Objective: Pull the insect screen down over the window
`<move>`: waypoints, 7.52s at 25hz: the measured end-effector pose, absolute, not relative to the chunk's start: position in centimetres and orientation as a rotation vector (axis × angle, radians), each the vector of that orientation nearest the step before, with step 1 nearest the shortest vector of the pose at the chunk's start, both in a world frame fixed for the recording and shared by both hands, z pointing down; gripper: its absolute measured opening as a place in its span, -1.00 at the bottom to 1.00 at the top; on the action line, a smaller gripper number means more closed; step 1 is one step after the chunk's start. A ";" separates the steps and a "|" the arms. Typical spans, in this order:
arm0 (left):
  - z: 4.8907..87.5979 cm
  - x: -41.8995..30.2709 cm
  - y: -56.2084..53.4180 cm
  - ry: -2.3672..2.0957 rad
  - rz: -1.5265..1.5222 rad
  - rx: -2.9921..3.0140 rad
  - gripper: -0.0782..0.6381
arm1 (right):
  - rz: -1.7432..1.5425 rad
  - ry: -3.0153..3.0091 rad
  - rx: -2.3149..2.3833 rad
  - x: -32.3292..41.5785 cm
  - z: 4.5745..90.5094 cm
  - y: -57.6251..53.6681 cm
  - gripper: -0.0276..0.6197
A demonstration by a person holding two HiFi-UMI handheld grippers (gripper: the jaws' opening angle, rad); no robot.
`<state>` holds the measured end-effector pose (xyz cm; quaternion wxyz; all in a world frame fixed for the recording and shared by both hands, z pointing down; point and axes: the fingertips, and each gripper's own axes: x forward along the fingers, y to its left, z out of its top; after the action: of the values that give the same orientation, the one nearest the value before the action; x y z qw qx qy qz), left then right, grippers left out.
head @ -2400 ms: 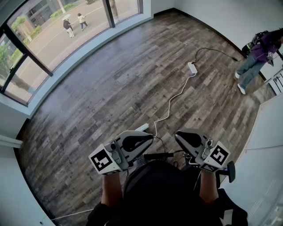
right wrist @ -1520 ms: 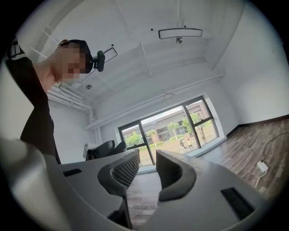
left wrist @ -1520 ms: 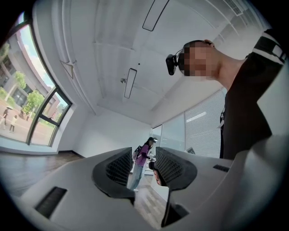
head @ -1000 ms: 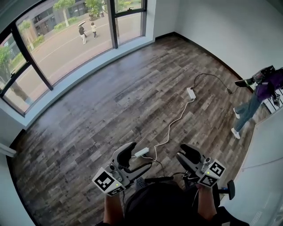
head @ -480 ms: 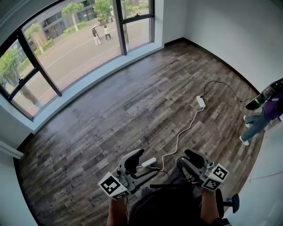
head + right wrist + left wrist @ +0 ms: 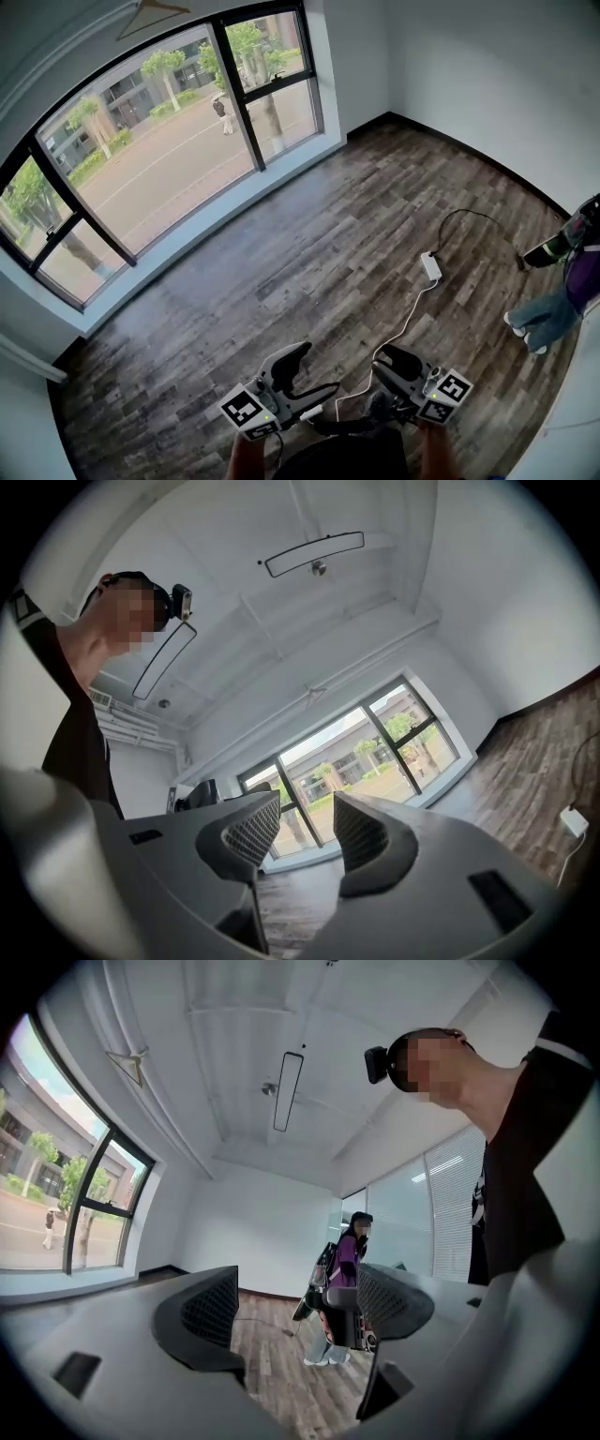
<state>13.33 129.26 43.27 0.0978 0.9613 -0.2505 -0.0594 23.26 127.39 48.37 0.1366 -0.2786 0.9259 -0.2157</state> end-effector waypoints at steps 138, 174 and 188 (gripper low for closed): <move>30.2 5.7 -29.8 -1.179 -0.522 2.839 0.33 | -0.448 2.782 -0.088 14.7 32.5 -34.0 -0.31; 15.7 -10.6 -60.4 -2.114 0.662 3.064 0.39 | 0.710 2.876 0.183 -6.2 19.1 -64.6 -0.31; 7.9 -14.7 -63.3 -2.666 1.413 2.732 0.40 | 1.176 2.759 0.009 -8.2 13.2 -67.0 -0.31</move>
<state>-14.69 -63.25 7.91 -0.4480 0.6001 -0.5855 0.3103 -8.20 -67.01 13.22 0.0710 0.0030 0.9176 0.3912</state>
